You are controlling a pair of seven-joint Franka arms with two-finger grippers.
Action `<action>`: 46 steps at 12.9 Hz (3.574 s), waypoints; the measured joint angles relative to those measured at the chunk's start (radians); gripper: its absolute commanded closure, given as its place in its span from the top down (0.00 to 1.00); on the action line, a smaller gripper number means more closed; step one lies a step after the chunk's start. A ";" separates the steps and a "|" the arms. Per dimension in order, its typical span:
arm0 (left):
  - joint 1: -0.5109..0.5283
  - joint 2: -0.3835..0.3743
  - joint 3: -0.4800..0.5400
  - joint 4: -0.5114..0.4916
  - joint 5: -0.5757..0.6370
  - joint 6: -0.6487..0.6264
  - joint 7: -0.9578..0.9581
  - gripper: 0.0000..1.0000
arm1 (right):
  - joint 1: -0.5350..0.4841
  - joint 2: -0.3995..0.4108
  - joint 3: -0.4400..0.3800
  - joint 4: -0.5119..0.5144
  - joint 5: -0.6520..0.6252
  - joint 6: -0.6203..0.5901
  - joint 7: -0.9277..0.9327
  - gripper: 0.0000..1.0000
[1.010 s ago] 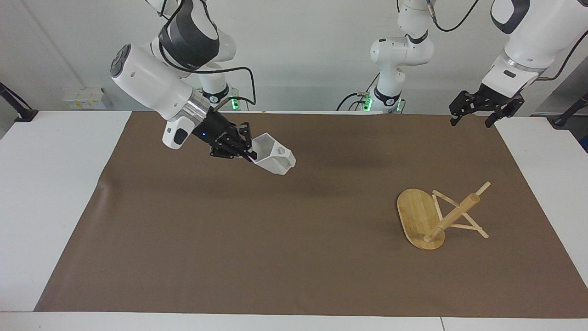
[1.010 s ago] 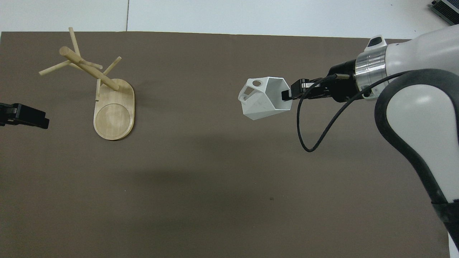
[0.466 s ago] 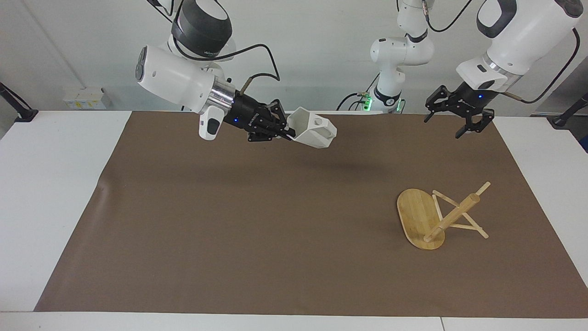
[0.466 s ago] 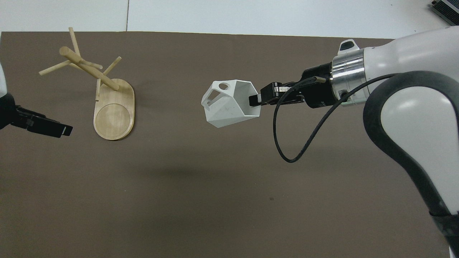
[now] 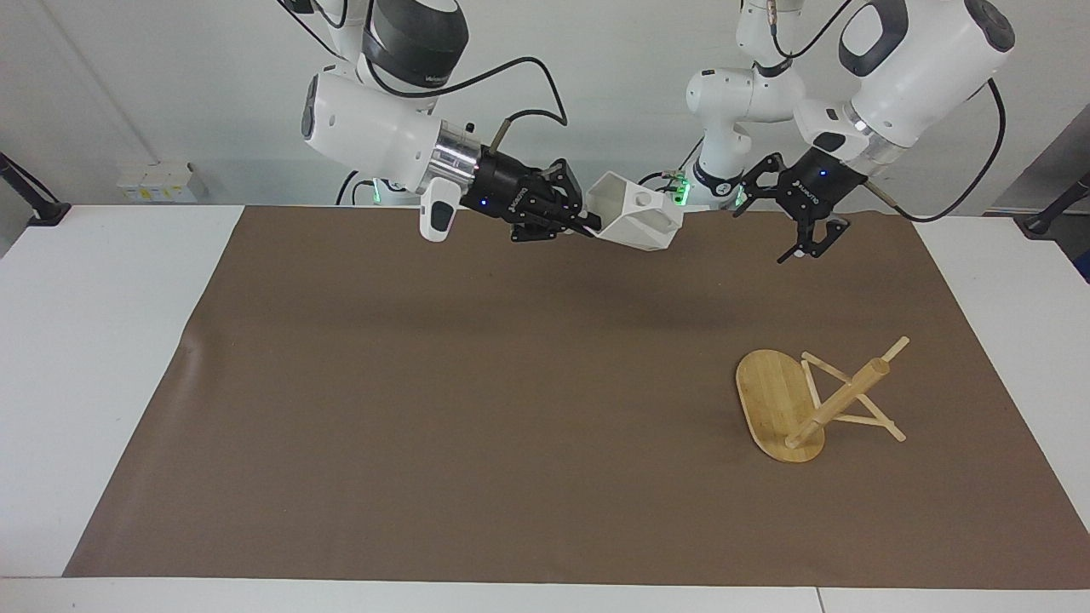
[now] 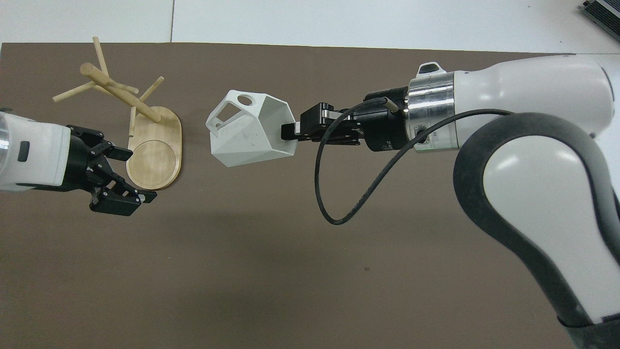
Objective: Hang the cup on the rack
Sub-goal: 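Carry the cup toward the left gripper while the left gripper opens, then close the left gripper on the cup held by the right gripper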
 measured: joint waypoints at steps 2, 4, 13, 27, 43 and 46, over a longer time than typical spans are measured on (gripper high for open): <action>-0.003 -0.016 0.000 -0.042 -0.081 0.024 0.076 1.00 | 0.000 0.001 0.027 0.000 0.002 0.052 0.032 0.00; -0.012 -0.030 0.000 -0.071 -0.157 0.031 0.146 1.00 | 0.000 0.003 0.042 0.000 0.002 0.084 0.046 0.00; -0.012 -0.068 0.020 -0.126 -0.260 0.041 0.379 1.00 | 0.003 0.007 0.091 -0.011 0.001 0.088 0.047 0.00; 0.084 -0.008 0.029 -0.151 -0.519 0.026 0.607 1.00 | 0.026 0.009 0.111 -0.032 -0.074 0.047 0.047 0.00; 0.026 -0.055 0.023 -0.187 -0.623 -0.006 0.672 1.00 | 0.025 0.009 0.111 -0.032 -0.074 0.047 0.047 0.00; 0.026 -0.059 0.023 -0.201 -0.624 -0.007 0.672 1.00 | 0.025 0.009 0.111 -0.032 -0.074 0.047 0.047 0.00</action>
